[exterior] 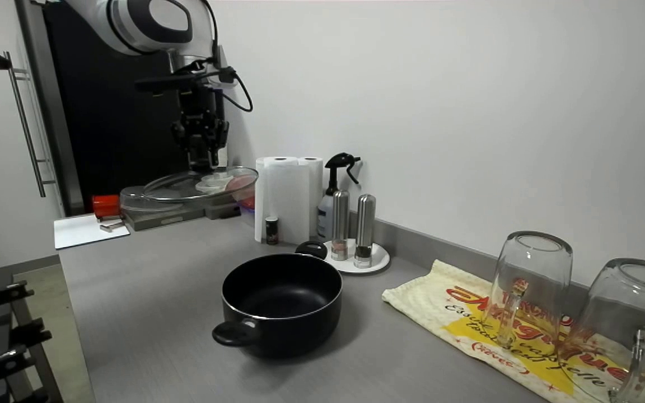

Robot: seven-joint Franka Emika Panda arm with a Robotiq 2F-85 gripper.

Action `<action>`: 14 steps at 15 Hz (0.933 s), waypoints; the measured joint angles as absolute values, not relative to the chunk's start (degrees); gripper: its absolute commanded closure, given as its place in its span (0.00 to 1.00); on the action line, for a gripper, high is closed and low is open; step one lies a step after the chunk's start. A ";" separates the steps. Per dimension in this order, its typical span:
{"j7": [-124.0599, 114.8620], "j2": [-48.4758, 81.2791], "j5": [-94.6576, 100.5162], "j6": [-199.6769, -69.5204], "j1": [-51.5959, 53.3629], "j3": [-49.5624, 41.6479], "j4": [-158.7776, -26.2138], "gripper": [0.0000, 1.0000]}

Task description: Remove the glass lid from the pot and put it on the table

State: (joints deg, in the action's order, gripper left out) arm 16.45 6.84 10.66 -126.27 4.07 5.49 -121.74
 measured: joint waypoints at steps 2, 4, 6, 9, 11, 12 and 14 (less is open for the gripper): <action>13.49 8.25 13.40 -128.82 6.11 6.56 -122.29 0.76; 11.19 10.57 15.58 -131.90 7.53 7.08 -122.35 0.76; 9.60 13.66 17.20 -135.19 8.35 7.10 -122.18 0.76; 8.99 19.03 17.77 -139.10 8.42 6.79 -121.49 0.76; 8.99 23.09 17.77 -140.92 8.39 6.32 -120.62 0.76; 8.99 25.20 17.76 -141.59 8.37 6.12 -120.12 0.76; 8.99 29.50 17.70 -142.52 8.36 5.93 -118.87 0.76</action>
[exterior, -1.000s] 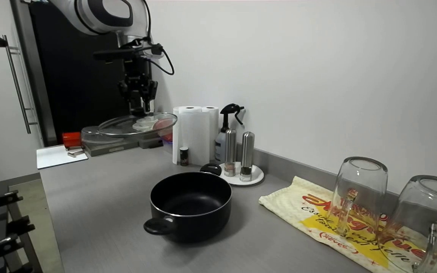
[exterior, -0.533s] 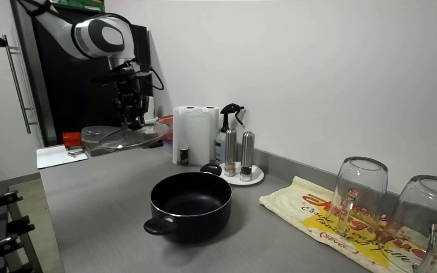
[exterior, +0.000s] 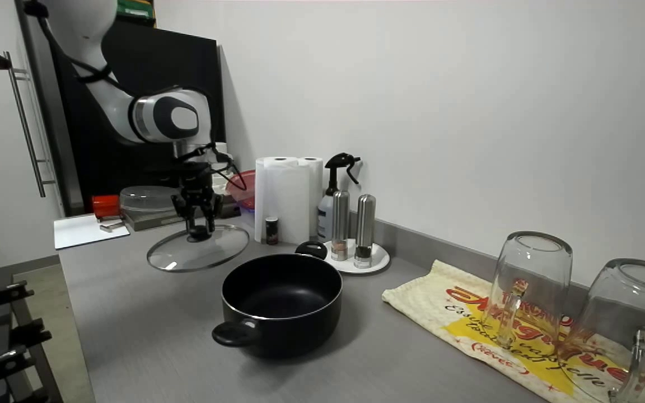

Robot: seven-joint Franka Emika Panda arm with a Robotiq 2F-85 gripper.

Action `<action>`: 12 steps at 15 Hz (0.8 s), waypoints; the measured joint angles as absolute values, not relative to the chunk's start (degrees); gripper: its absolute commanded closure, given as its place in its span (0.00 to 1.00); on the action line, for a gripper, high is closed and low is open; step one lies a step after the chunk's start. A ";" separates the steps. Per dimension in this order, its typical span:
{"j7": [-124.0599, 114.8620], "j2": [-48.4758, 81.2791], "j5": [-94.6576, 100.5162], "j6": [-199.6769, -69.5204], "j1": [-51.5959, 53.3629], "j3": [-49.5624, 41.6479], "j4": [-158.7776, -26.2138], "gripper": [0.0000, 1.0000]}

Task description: Remove the glass lid from the pot and put it on the table

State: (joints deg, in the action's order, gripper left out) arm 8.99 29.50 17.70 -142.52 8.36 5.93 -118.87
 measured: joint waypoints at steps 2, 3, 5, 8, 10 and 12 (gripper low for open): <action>9.01 33.46 17.45 -142.90 8.39 5.99 -117.23 0.76; 9.05 35.33 17.32 -142.92 8.40 6.15 -116.19 0.76; 9.10 38.50 17.06 -142.92 8.42 6.66 -113.90 0.76; 9.11 41.83 16.78 -142.90 8.49 7.47 -110.66 0.76; 9.14 43.31 16.62 -142.83 8.50 7.81 -108.87 0.76; 9.24 44.52 16.23 -142.76 8.50 7.91 -107.42 0.76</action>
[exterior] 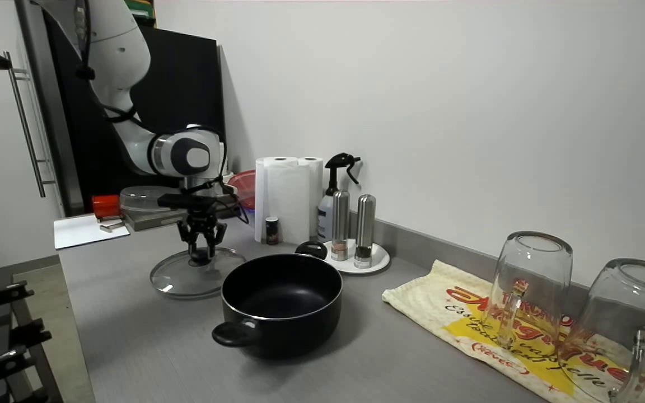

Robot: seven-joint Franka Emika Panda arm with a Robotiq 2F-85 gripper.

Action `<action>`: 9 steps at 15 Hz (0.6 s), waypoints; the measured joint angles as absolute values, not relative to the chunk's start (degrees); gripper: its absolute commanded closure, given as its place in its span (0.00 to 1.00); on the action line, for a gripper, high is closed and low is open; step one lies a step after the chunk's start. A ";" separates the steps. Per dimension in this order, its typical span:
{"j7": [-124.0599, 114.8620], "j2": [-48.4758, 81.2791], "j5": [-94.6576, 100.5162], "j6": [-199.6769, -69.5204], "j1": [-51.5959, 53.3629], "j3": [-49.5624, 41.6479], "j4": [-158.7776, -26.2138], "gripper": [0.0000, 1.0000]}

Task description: Remove the glass lid from the pot and put it on the table

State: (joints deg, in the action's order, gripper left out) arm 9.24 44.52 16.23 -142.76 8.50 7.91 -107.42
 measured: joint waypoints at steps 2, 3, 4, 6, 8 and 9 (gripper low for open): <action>9.30 45.58 15.92 -142.70 8.49 7.91 -106.27 0.76; 9.30 45.82 15.91 -142.51 8.49 7.91 -105.85 0.76; 9.30 45.96 15.89 -142.31 8.49 7.91 -105.53 0.76; 9.46 46.19 15.89 -141.71 8.49 7.93 -105.03 0.51; 9.68 46.29 15.89 -141.21 8.50 7.96 -104.74 0.51; 9.74 46.31 15.89 -141.12 8.50 7.97 -104.68 0.26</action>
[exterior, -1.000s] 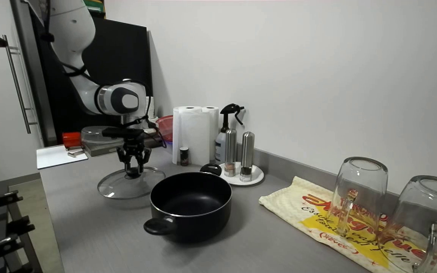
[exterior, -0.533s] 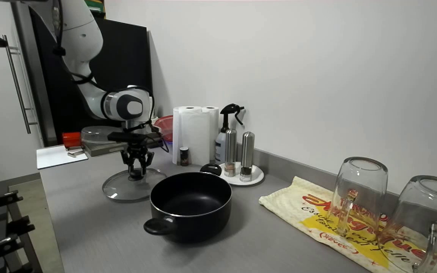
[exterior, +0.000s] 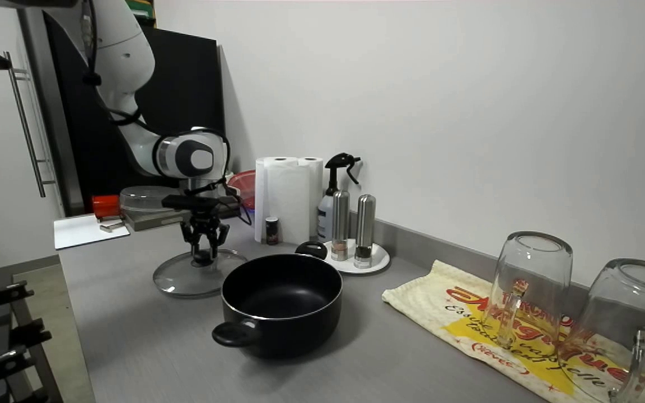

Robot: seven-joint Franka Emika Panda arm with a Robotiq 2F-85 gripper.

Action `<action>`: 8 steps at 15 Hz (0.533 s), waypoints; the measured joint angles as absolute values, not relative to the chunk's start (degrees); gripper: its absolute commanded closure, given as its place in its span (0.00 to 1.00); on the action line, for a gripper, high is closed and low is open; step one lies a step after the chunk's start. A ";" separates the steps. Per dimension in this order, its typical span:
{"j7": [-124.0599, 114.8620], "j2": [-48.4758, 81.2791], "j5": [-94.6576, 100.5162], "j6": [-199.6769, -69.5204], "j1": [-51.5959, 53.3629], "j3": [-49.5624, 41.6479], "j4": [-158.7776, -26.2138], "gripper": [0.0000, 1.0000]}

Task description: Remove the glass lid from the pot and put it on the table

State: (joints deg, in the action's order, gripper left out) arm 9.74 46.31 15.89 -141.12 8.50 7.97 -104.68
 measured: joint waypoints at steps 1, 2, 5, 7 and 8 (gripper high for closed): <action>9.79 46.32 15.89 -141.07 8.50 7.97 -104.65 0.26; 9.79 46.32 15.89 -141.10 8.51 7.92 -104.65 0.21; 9.79 46.37 15.89 -141.11 8.48 7.74 -104.84 0.24; 9.79 46.37 15.89 -141.12 8.49 7.71 -104.83 0.21; 9.79 46.37 15.89 -141.12 8.49 7.71 -104.83 0.21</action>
